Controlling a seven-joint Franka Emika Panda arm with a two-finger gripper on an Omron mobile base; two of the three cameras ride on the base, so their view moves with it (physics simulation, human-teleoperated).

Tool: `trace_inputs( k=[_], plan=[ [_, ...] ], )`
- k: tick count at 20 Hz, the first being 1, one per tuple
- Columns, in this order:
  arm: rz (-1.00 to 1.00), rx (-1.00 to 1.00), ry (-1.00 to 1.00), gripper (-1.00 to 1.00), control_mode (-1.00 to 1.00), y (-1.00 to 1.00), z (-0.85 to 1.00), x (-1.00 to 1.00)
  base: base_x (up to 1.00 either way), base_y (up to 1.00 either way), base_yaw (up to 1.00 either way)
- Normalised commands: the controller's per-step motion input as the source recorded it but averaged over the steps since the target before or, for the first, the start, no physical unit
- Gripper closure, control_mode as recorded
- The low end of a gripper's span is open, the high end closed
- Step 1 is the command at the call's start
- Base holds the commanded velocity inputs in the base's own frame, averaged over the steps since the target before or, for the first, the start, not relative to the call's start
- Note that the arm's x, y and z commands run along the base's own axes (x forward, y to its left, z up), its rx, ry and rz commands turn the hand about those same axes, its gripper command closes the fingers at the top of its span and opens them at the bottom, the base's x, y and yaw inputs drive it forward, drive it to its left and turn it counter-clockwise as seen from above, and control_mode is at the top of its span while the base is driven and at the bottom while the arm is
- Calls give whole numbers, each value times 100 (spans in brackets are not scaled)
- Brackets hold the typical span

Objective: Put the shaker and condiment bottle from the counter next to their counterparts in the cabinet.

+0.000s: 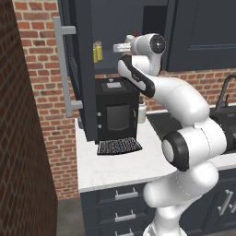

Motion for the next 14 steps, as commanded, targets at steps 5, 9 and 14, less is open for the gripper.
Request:
trace_inputs(
  k=[5,9,14],
  plan=[
    [0,0,0,100,-100,1,-39,9,0,0,0],
    [0,0,0,100,-100,0,-29,6,0,0,0],
    [0,0,0,-100,-100,0,-21,3,0,0,0]
  ],
)
